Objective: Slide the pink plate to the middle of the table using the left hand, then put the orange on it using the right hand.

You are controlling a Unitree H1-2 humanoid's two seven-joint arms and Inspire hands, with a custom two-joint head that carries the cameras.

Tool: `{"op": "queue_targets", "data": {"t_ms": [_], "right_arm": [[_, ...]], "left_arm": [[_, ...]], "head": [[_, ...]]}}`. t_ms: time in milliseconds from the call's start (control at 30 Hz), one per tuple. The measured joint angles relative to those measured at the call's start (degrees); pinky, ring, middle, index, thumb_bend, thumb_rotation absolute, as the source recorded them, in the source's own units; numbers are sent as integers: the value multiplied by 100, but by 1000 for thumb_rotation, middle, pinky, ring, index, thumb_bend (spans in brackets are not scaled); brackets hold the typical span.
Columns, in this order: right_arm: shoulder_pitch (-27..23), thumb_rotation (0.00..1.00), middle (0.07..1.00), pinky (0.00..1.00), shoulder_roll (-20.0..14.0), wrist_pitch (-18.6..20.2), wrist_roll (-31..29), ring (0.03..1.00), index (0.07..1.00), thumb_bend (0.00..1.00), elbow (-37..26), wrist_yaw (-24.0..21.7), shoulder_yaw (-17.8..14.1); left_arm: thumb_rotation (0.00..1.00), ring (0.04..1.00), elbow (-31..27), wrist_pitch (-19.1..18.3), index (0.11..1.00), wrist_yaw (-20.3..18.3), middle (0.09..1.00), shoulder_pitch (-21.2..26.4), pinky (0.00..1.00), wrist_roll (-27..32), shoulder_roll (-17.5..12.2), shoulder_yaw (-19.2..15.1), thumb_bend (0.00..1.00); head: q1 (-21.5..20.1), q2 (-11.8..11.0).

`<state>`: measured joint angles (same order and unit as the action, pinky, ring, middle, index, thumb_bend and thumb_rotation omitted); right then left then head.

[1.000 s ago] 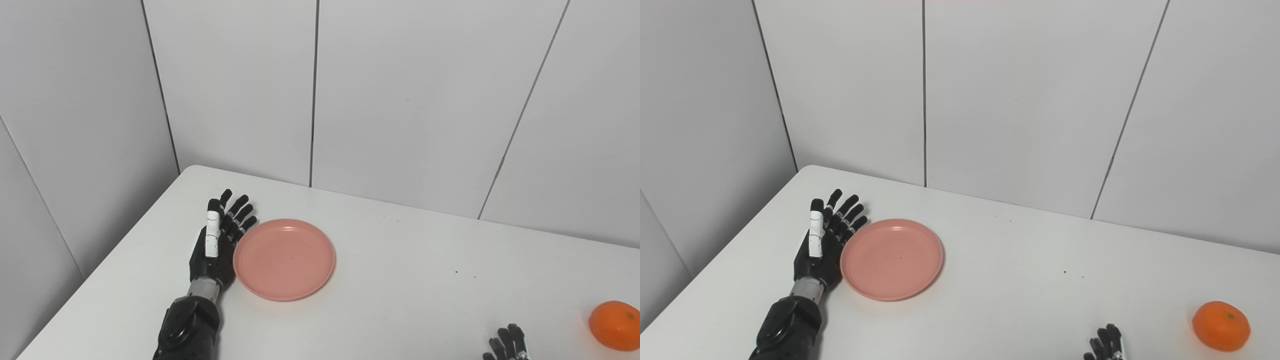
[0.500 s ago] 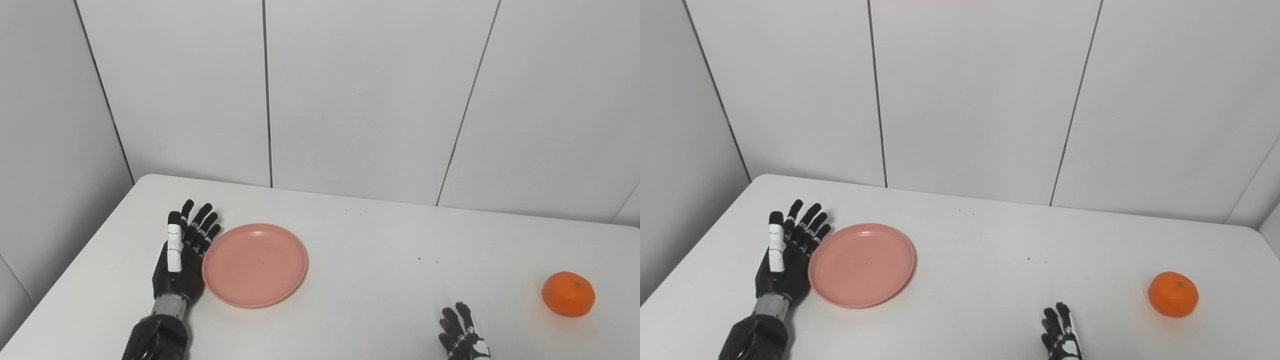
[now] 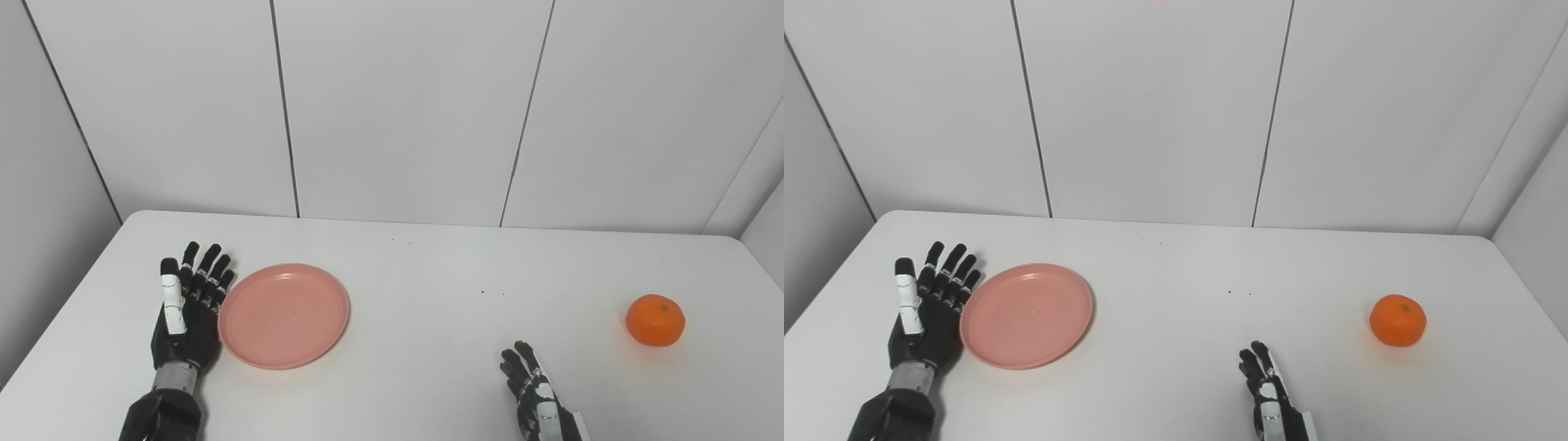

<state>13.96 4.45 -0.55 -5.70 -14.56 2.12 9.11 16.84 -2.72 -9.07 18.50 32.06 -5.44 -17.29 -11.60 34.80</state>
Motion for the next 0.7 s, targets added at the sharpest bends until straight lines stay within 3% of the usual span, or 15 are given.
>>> {"op": "queue_targets", "data": {"t_ms": [233, 700], "right_arm": [[-1, 981, 911, 1000, 16, -1, 72, 931, 934, 830, 2, 117, 94], [-1, 980, 915, 1000, 39, -1, 113, 936, 938, 828, 10, 171, 204]], "left_arm": [[771, 925, -81, -28, 1000, 10, 912, -55, 933, -4, 34, 84, 912], [764, 923, -413, -136, 1000, 121, 906, -200, 942, -2, 429, 291, 875]], "head": [[-79, 18], [-238, 27]]}}
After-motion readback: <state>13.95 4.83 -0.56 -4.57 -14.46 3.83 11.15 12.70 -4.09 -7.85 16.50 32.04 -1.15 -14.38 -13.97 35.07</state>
